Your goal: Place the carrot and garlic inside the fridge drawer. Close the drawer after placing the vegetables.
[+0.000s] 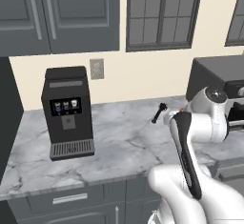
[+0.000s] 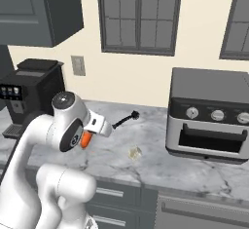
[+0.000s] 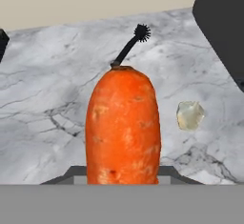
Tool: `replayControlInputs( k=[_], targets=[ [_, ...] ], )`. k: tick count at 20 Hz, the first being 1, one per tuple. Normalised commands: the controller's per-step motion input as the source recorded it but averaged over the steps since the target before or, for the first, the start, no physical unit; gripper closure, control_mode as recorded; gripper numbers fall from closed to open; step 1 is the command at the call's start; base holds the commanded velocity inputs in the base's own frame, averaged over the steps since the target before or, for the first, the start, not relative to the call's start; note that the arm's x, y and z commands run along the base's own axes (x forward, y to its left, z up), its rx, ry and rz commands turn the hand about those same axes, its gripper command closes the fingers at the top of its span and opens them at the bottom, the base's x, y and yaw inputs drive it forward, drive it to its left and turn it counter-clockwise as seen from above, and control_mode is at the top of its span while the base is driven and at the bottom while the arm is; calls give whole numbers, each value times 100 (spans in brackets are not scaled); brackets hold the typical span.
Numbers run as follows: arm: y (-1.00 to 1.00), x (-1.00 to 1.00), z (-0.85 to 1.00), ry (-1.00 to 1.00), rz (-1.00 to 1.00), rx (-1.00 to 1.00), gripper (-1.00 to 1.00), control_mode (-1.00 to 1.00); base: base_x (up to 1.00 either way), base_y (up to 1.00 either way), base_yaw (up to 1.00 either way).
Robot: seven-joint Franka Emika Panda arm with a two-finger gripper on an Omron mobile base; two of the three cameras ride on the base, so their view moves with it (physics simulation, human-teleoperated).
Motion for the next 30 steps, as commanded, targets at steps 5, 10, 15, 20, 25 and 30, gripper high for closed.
replayControlInputs(
  k=[5, 10, 15, 20, 25, 30],
  targets=[
    [0, 0, 0, 0, 0, 0, 100, 100, -88, 0, 35],
    [0, 0, 0, 0, 0, 0, 100, 100, -100, 0, 54],
    [0, 0, 0, 0, 0, 0, 100, 100, -83, 17, 66],
    [0, 0, 0, 0, 0, 0, 100, 100, -44, 54, 78],
    [0, 0, 0, 0, 0, 0, 100, 100, -28, 70, 80],
    [0, 0, 0, 0, 0, 0, 100, 100, -7, 58, 78]
  ],
)
